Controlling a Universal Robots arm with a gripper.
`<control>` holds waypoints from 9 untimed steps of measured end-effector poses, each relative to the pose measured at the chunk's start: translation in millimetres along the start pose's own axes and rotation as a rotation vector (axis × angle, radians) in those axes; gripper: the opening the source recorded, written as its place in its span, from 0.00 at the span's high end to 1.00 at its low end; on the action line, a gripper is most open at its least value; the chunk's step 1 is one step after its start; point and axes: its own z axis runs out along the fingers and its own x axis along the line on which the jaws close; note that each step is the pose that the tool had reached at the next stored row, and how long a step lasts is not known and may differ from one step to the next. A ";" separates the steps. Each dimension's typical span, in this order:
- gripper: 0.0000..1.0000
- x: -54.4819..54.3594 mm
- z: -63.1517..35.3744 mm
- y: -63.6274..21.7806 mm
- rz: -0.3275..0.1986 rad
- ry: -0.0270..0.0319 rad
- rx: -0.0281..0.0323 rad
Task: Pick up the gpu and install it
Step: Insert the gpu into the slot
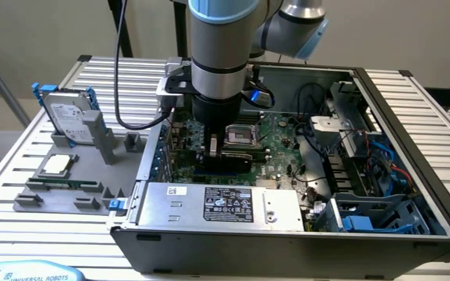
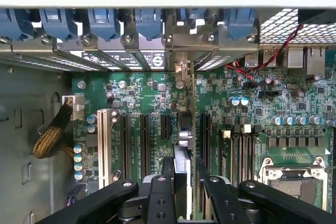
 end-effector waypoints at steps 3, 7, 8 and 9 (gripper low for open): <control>0.73 -1.1 0.8 0.0 0.000 0.0001 -0.0001; 0.73 -1.7 2.6 0.2 0.000 0.0001 -0.0001; 0.73 -1.7 3.4 0.3 0.000 -0.0005 0.0003; 0.73 -1.7 4.1 0.5 0.000 -0.0009 0.0006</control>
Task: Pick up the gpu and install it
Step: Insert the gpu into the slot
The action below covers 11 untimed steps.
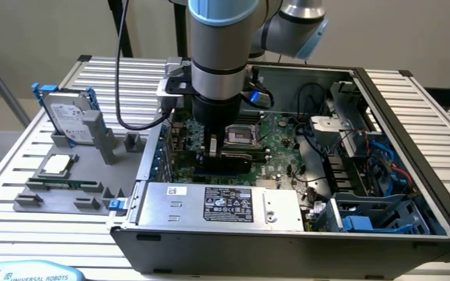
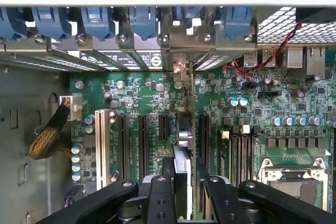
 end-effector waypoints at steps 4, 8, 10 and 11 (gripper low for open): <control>0.73 0.1 1.4 0.8 0.000 0.0011 -0.0005; 0.73 0.2 2.7 1.2 0.000 0.0011 -0.0002; 0.73 0.0 3.1 1.4 0.000 -0.0005 -0.0007; 0.72 -0.3 3.6 1.5 0.001 -0.0020 -0.0001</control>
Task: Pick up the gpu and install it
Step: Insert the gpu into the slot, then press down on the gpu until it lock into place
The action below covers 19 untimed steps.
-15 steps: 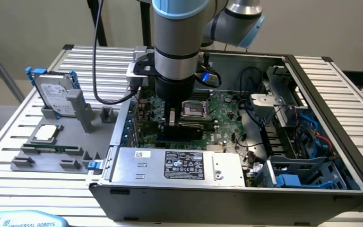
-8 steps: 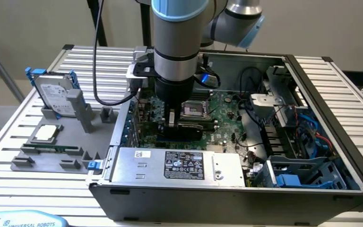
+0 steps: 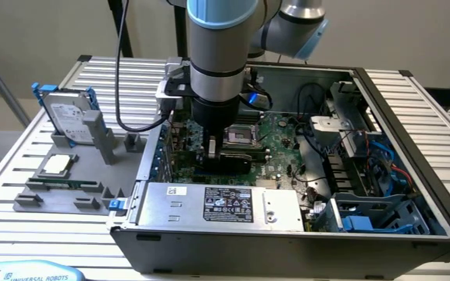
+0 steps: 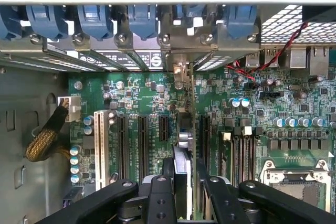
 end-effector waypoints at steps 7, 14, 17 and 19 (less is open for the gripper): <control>0.67 -0.3 -22.4 0.2 -0.001 0.0026 -0.0030; 0.76 -1.3 -51.2 0.7 0.000 0.0029 -0.0045; 0.88 -1.3 -51.3 0.7 -0.001 0.0025 -0.0045; 0.89 -1.3 -51.3 0.7 -0.001 0.0026 -0.0045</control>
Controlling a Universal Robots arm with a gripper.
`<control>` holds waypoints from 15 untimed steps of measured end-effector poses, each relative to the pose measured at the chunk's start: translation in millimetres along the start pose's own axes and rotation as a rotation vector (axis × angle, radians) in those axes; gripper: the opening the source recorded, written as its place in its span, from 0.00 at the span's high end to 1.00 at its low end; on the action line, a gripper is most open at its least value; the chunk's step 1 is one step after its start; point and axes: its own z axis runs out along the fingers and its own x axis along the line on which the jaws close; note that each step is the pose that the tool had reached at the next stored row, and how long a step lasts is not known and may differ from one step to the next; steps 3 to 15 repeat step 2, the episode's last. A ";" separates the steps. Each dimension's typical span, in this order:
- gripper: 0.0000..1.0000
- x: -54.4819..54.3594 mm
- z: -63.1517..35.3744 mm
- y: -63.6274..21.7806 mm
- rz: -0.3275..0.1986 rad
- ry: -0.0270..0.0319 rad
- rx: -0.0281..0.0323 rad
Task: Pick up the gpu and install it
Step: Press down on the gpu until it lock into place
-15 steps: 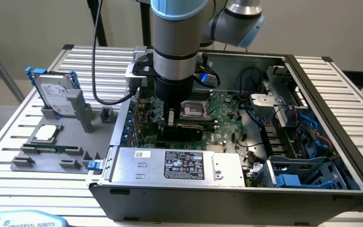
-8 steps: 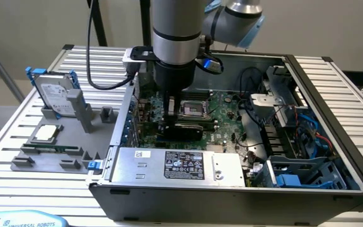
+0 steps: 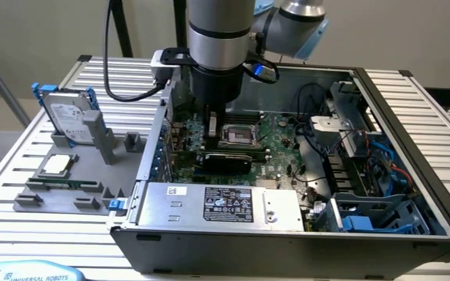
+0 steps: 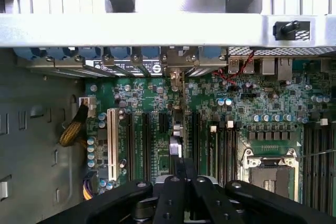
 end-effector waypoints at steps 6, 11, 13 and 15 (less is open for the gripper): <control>0.89 0.0 0.0 0.0 0.000 0.0001 -0.0001; 0.89 0.0 0.0 0.0 0.000 0.0001 -0.0001; 0.89 0.0 0.0 0.0 0.000 0.0001 -0.0001; 0.89 0.0 0.0 0.0 0.000 0.0001 -0.0001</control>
